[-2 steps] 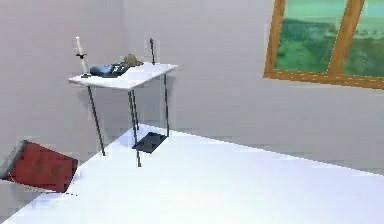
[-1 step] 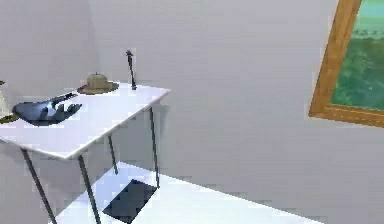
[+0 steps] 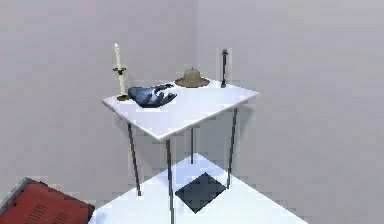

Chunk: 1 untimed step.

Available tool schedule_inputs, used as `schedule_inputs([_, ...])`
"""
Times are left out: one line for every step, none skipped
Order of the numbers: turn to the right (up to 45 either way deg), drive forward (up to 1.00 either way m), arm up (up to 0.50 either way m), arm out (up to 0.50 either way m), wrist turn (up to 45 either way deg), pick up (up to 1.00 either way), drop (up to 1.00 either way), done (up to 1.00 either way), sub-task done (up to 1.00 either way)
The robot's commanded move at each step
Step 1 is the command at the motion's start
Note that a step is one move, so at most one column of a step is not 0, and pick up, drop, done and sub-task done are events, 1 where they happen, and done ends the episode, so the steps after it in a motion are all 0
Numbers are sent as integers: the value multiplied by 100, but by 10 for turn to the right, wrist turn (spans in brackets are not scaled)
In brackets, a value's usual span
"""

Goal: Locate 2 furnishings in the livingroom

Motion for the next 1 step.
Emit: schedule_inputs([0, 0, 0, 0, 0, 0, 0, 100, 0])
